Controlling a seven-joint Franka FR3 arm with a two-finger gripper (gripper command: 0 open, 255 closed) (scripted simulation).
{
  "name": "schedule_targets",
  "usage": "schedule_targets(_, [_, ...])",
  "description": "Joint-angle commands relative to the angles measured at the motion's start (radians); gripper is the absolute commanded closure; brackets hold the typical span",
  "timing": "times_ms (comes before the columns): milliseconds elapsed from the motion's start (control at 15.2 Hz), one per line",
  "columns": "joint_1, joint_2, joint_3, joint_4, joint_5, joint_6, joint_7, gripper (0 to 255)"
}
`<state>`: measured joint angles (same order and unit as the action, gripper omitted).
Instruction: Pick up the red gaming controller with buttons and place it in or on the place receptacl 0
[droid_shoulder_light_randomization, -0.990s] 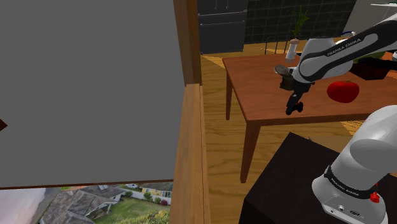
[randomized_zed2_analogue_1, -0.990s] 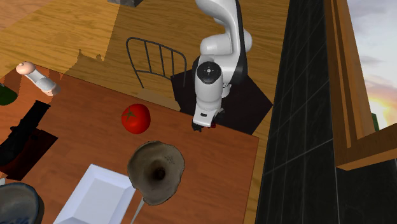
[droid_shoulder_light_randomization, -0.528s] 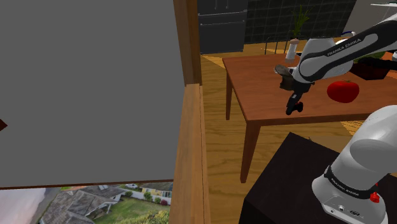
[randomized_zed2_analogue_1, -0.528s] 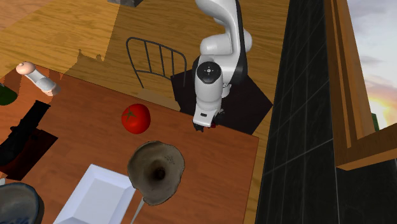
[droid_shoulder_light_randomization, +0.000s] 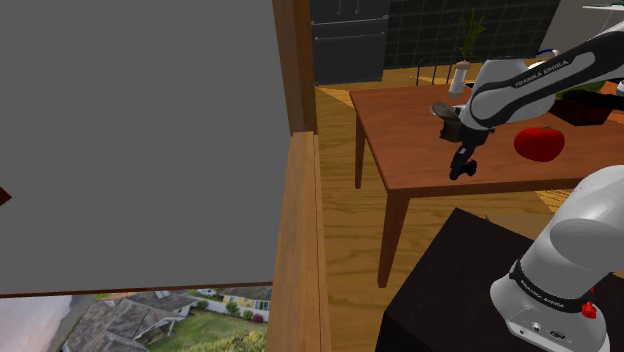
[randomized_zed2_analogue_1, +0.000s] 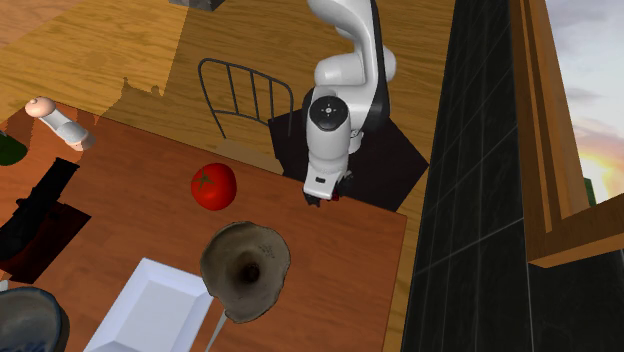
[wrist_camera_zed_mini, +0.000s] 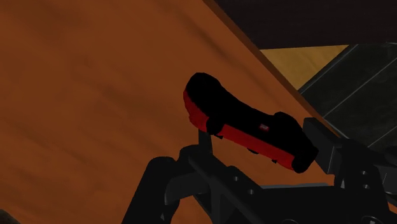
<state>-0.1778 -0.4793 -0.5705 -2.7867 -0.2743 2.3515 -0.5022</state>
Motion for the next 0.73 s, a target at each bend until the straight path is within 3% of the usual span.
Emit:
schedule_targets(0, [-0.005,-0.020,0.008,0.010,-0.001,-0.030,0.003,255])
schedule_targets(660, [-0.017,-0.124,0.059,0.083,0.007,-0.206,0.019,255])
